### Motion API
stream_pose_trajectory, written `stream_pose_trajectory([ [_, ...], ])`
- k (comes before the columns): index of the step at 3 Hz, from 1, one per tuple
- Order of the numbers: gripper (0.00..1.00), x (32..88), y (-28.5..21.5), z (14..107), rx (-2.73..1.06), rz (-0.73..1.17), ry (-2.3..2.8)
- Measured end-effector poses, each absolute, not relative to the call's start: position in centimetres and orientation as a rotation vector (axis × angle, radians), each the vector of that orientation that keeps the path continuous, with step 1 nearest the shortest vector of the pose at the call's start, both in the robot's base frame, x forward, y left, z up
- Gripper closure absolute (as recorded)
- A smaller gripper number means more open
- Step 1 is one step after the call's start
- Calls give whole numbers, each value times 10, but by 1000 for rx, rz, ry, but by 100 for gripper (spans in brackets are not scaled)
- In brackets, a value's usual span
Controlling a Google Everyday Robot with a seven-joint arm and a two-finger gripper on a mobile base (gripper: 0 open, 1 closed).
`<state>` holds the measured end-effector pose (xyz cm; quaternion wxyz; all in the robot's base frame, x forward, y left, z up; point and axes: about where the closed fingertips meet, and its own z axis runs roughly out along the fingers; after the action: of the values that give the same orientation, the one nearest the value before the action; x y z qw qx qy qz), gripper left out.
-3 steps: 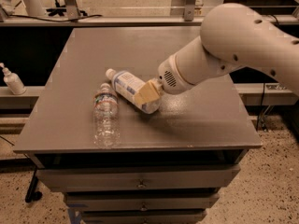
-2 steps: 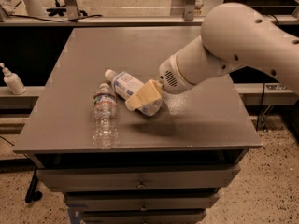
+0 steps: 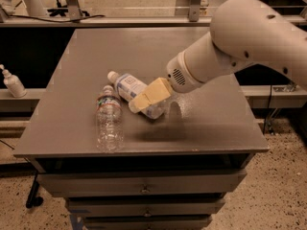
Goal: Move blue plastic bottle near water bottle
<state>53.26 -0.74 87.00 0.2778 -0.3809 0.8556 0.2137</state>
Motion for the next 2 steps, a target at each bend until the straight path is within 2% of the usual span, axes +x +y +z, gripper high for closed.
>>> stream_pose_trajectory([
  [2,0,568,-75,931,-1027,514,2137],
])
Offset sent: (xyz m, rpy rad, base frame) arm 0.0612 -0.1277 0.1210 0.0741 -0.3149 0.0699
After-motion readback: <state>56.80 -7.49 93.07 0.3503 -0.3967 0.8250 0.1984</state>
